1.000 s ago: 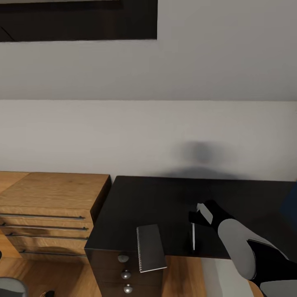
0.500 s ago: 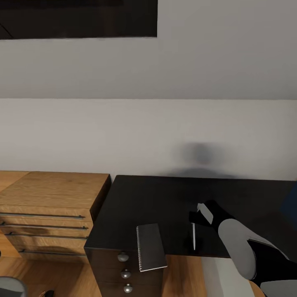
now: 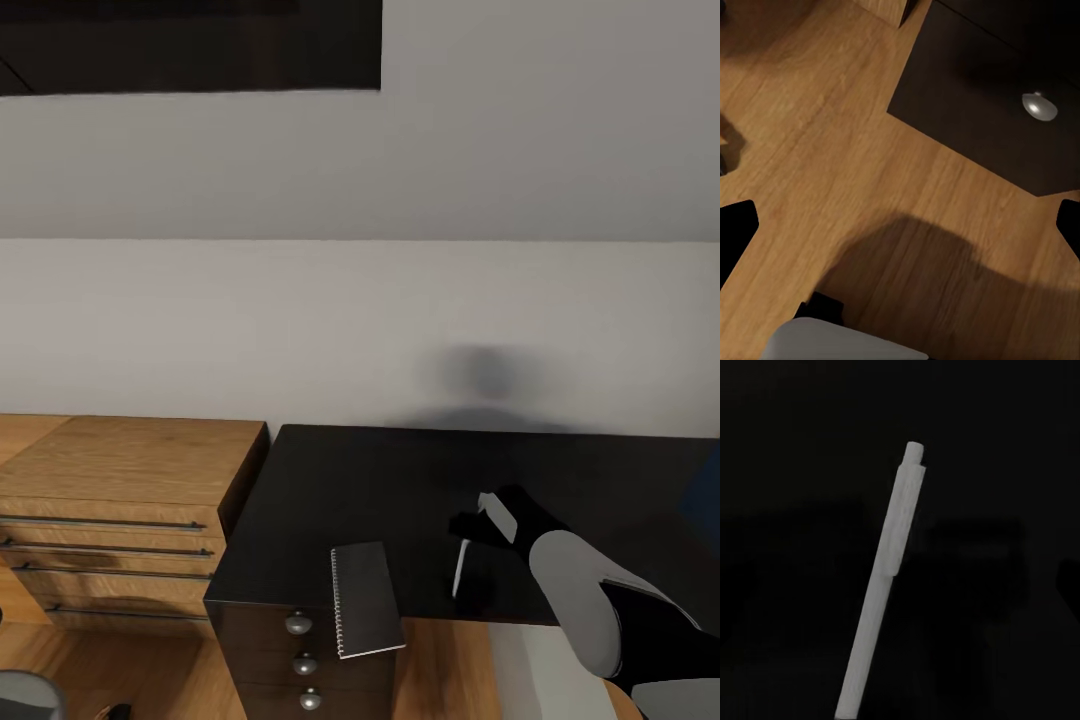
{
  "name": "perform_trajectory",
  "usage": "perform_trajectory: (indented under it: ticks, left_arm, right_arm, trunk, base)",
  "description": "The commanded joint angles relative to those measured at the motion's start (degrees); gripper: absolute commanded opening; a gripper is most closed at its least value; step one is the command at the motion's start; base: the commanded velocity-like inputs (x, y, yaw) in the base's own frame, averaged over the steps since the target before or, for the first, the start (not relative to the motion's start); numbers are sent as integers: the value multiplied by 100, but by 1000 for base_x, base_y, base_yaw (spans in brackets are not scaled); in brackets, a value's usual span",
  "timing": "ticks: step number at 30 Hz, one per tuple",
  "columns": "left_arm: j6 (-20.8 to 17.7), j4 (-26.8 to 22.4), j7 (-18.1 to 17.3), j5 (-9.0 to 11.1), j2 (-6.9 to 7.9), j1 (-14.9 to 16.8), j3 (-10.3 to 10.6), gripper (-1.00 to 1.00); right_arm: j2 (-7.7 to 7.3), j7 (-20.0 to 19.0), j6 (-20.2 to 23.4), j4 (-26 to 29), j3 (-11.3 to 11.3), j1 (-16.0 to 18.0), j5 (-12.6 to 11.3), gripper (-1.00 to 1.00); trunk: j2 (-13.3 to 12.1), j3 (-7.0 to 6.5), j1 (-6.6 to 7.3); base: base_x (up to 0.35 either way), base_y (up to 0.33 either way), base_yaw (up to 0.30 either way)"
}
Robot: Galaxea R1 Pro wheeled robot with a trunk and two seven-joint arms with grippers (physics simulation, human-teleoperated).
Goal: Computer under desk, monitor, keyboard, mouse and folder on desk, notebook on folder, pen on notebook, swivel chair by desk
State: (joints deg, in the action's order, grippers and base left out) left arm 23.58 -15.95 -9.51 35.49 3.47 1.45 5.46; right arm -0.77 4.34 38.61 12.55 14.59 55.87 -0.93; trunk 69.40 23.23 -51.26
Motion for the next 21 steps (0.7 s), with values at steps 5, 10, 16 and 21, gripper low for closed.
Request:
perform_trajectory:
  ticks: [5,10,16,21]
  left_arm:
    - [24,11,-16,57,8,5,51,100]
    - [24,13,-23,55,10,5,52,100]
    - [24,15,-24,55,13,5,52,100]
    - [24,16,-24,55,13,5,52,100]
  right_arm:
    - [-7,24,24,8,27,3,-12,100]
    - [-10,29,24,3,27,3,-12,100]
    - [-6,31,20,3,27,3,-12,100]
    - [-3,30,17,2,27,3,-14,100]
  trunk:
    - [4,6,0]
    - [4,6,0]
    - [4,6,0]
    - [4,6,0]
  base:
    - [0,0,0]
    - [0,0,0]
    - [-111,0,0]
    - [-271,0,0]
